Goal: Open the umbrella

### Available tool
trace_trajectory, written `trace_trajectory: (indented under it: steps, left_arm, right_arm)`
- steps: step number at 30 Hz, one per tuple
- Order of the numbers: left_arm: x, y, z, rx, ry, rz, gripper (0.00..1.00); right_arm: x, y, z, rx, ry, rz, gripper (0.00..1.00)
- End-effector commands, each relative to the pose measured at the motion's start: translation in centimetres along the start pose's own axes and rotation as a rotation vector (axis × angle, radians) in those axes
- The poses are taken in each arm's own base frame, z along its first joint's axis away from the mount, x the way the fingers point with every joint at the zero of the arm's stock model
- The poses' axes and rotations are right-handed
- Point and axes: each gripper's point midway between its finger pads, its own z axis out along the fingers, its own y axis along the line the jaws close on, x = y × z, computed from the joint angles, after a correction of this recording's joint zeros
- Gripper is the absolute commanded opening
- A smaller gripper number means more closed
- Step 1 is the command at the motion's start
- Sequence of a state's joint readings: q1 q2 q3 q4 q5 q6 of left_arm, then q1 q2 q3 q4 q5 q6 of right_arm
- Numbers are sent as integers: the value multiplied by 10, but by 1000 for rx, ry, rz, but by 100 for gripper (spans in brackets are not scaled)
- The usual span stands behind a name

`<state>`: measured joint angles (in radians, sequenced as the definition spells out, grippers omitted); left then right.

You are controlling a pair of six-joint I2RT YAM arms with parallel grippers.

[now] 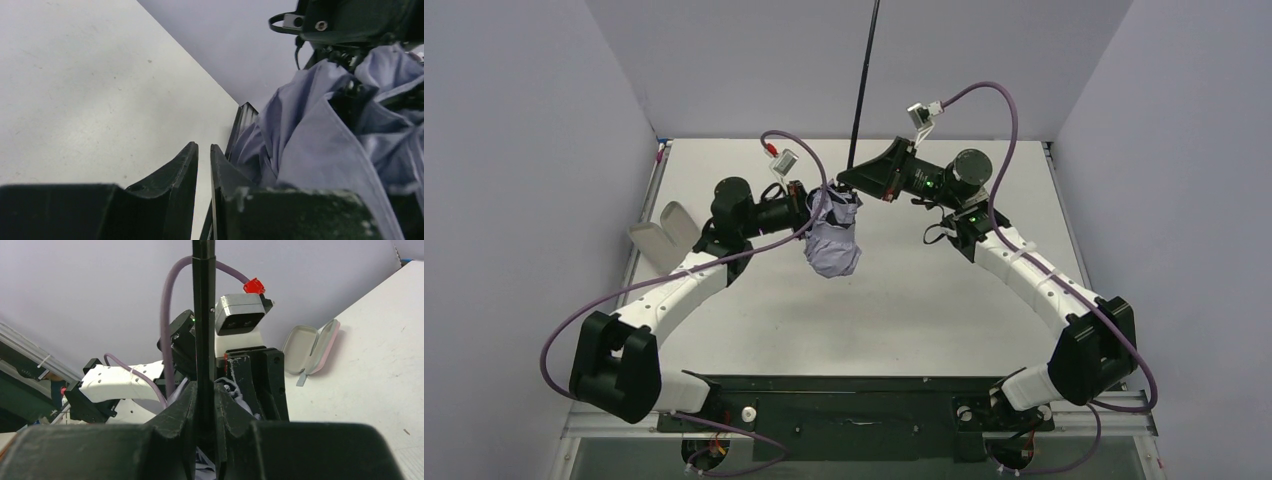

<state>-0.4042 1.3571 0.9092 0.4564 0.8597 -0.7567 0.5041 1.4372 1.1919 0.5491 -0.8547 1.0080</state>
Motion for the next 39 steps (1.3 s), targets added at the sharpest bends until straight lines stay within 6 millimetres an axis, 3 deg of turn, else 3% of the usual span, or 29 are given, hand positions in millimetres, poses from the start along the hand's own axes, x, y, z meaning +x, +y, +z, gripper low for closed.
trace_trajectory:
  steps: [1,2,4,11,13,18,20,23,26,30,36,39]
  left_arm:
    - [-11,15,-6,-82,-55,1,21]
    - [-16,20,-11,-111,-75,16,34]
    - [-18,33,-22,-171,-84,16,52]
    - [-31,73,-64,-368,-90,110,85]
    - [-37,83,-77,-418,-96,158,92]
    - [-60,86,-92,-479,-74,347,95]
    - [-84,64,-87,-417,-83,451,95]
    - [-96,31,-75,-300,-66,493,95]
    - [-124,-15,-57,-188,-115,560,96]
    - [-129,-51,-31,-103,-118,604,96]
    - [-124,-63,-2,-70,-148,543,96]
    - [-129,-59,5,-87,-190,501,95]
  right_arm:
    - [-41,39,-2,-88,-97,-123,0]
    - [-42,36,-3,-76,-98,-126,0]
    - [-44,26,-6,-44,-100,-138,0]
    - [-33,-10,-15,83,-66,-206,0]
    - [-29,-17,-18,110,-49,-244,0]
    - [-19,-38,-27,195,18,-382,0]
    - [-16,-47,-31,227,46,-476,0]
    - [-12,-57,-37,273,64,-548,0]
    - [-9,-64,-40,309,74,-644,0]
    - [-1,-69,-36,330,88,-724,0]
    - [13,-67,-27,308,117,-787,0]
    - [19,-62,-26,297,112,-794,0]
